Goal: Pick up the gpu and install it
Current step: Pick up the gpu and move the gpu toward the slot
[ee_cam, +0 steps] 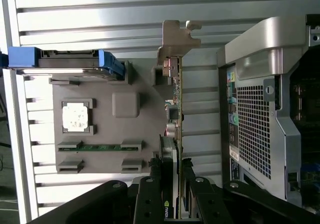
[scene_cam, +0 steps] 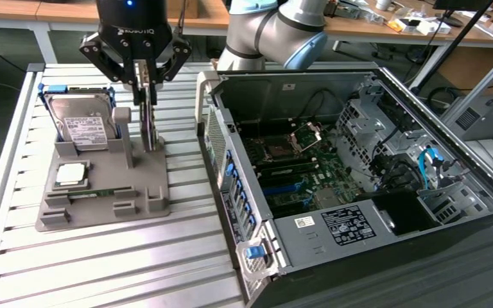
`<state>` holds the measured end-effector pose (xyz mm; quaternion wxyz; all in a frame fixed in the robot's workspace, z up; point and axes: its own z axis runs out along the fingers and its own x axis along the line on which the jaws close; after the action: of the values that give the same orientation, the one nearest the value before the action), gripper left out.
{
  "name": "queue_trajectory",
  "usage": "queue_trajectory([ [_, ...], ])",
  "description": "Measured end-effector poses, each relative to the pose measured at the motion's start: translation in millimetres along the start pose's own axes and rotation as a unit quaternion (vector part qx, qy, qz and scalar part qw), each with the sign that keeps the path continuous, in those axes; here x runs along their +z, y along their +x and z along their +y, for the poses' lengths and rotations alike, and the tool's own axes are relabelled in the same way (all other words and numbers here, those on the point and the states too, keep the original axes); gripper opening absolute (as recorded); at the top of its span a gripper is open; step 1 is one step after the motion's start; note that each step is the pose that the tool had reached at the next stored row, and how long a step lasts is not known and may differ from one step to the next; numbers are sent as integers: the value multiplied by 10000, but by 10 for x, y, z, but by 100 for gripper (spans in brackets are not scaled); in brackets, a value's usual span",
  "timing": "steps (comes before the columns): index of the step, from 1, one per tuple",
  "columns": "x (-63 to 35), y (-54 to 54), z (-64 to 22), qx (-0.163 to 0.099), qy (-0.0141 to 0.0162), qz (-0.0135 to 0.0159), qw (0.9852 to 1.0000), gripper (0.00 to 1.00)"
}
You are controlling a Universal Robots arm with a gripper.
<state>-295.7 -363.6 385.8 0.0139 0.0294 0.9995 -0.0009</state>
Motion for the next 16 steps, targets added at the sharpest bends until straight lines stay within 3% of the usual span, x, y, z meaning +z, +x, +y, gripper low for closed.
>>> queue_trajectory([
  [16, -91, -2, 0, 0, 0, 0, 10000, 27],
])
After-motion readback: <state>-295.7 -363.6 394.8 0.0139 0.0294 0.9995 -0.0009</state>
